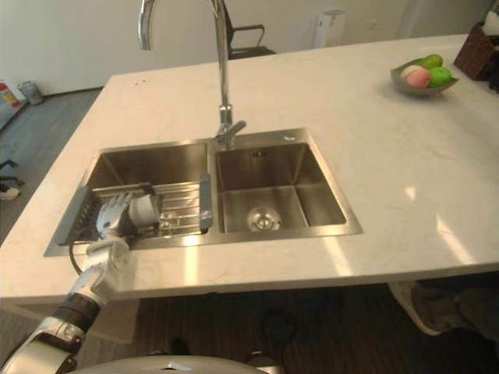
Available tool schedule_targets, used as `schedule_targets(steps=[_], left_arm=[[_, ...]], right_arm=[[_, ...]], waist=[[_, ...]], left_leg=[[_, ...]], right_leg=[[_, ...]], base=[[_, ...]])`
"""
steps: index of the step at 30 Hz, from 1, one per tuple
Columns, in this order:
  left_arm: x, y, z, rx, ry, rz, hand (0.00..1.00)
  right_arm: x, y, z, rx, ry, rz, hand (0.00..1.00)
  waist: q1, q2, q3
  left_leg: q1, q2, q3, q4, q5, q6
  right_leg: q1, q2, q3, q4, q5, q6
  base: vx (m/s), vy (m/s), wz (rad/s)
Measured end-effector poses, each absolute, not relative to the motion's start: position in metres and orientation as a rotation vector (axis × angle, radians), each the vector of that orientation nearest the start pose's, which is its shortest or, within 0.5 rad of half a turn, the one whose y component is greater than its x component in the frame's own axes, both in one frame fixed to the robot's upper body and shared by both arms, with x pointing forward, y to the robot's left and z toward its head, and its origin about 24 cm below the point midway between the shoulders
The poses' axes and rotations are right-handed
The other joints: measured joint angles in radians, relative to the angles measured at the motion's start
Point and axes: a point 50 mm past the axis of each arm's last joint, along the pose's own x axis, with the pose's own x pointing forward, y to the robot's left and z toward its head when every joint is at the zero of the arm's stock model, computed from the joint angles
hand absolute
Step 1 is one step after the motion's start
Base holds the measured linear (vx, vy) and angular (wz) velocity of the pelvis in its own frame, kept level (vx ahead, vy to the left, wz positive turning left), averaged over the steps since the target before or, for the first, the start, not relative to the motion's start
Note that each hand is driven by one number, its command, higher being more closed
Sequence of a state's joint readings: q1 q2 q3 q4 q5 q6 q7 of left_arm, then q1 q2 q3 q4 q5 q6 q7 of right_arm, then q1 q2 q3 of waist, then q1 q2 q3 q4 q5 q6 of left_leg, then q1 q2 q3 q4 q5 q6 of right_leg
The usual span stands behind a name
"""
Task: Walk over to the sink, pick up the cup, carry it to the dishwasher, place the cup inside the dishwasher, then close the dishwasher door
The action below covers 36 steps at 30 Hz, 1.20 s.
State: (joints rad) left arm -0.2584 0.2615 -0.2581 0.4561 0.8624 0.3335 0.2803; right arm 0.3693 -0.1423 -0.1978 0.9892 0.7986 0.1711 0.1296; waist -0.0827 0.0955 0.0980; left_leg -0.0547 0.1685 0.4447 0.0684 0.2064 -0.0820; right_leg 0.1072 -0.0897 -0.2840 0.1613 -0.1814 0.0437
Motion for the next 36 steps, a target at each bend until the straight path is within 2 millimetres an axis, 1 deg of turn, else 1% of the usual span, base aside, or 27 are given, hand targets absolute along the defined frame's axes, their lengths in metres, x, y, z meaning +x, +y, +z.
schedule_targets(steps=[4,7,12,13,17,20,24,27,31,36], left_arm=[[0.2906,0.1874,0.0024,1.246,0.225,0.137,0.00],[0.2916,0.1855,0.0034,1.243,0.207,0.129,0.00],[0.2952,0.1834,0.0037,1.250,0.205,0.115,0.00],[0.2954,0.1835,0.0037,1.251,0.205,0.115,0.00],[0.2972,0.1828,0.0057,1.249,0.198,0.115,0.00],[0.2973,0.1821,0.0054,1.247,0.196,0.103,0.00],[0.2970,0.1852,0.0049,1.256,0.205,0.102,0.00],[0.2967,0.1883,0.0032,1.261,0.240,0.092,0.00],[0.2985,0.1909,0.0015,1.257,0.331,0.048,0.00],[0.2995,0.1896,0.0004,1.253,0.357,0.012,0.00]], right_arm=[[-0.0207,-0.2186,-0.1645,0.794,1.208,-0.705,0.00],[-0.0222,-0.2188,-0.1643,0.787,1.216,-0.700,0.00],[-0.0223,-0.2194,-0.1641,0.780,1.221,-0.691,0.00],[-0.0224,-0.2195,-0.1641,0.780,1.221,-0.691,0.00],[-0.0212,-0.2200,-0.1635,0.784,1.213,-0.690,0.00],[-0.0224,-0.2210,-0.1625,0.780,1.208,-0.690,0.00],[-0.0219,-0.2210,-0.1624,0.779,1.207,-0.687,0.00],[-0.0218,-0.2220,-0.1622,0.774,1.208,-0.684,0.00],[-0.0218,-0.2224,-0.1620,0.773,1.207,-0.684,0.00],[-0.0219,-0.2223,-0.1619,0.771,1.210,-0.680,0.00]], waist=[[0.000,0.000,0.001],[-0.001,-0.001,0.006],[-0.004,0.001,0.008],[-0.006,-0.002,0.010],[-0.009,0.001,0.020],[-0.006,0.006,0.023],[-0.001,0.005,0.026],[-0.002,0.010,0.026],[-0.004,0.013,0.027],[-0.005,0.014,0.028]], left_leg=[[0.000,0.000,0.008,0.000,0.000,0.000],[0.000,-0.001,0.023,0.000,0.006,0.008],[0.001,0.000,0.024,0.000,0.006,0.008],[0.001,0.000,0.025,0.000,0.006,0.008],[0.002,0.001,0.027,0.001,0.006,0.008],[0.002,0.003,0.031,0.002,0.006,0.008],[0.001,0.014,0.049,0.016,0.005,0.008],[0.001,0.019,0.049,0.017,0.005,0.008],[0.000,0.019,0.049,0.017,0.006,0.008],[0.000,0.015,0.048,0.016,0.006,0.008]], right_leg=[[-0.001,-0.001,0.004,0.000,0.000,0.000],[-0.005,-0.003,0.014,0.000,0.000,0.000],[-0.008,-0.003,0.023,-0.002,0.000,-0.001],[-0.009,-0.003,0.024,-0.003,0.000,-0.001],[-0.009,-0.003,0.028,-0.006,0.001,-0.001],[-0.009,-0.002,0.029,-0.006,0.001,-0.001],[-0.009,0.004,0.037,-0.007,0.002,-0.003],[-0.016,0.008,0.047,-0.007,0.004,-0.006],[-0.023,0.006,0.053,-0.007,0.004,-0.006],[-0.023,0.002,0.052,-0.007,0.004,-0.006]], base=[[0.00,0.000,0.00],[-0.01,0.007,-0.04],[0.00,0.000,-0.05],[0.01,-0.006,-0.03],[0.01,-0.006,-0.03],[0.00,0.000,0.00],[0.00,-0.019,-0.07],[-0.01,-0.013,-0.12],[0.00,0.006,-0.07],[0.00,0.000,0.00]])
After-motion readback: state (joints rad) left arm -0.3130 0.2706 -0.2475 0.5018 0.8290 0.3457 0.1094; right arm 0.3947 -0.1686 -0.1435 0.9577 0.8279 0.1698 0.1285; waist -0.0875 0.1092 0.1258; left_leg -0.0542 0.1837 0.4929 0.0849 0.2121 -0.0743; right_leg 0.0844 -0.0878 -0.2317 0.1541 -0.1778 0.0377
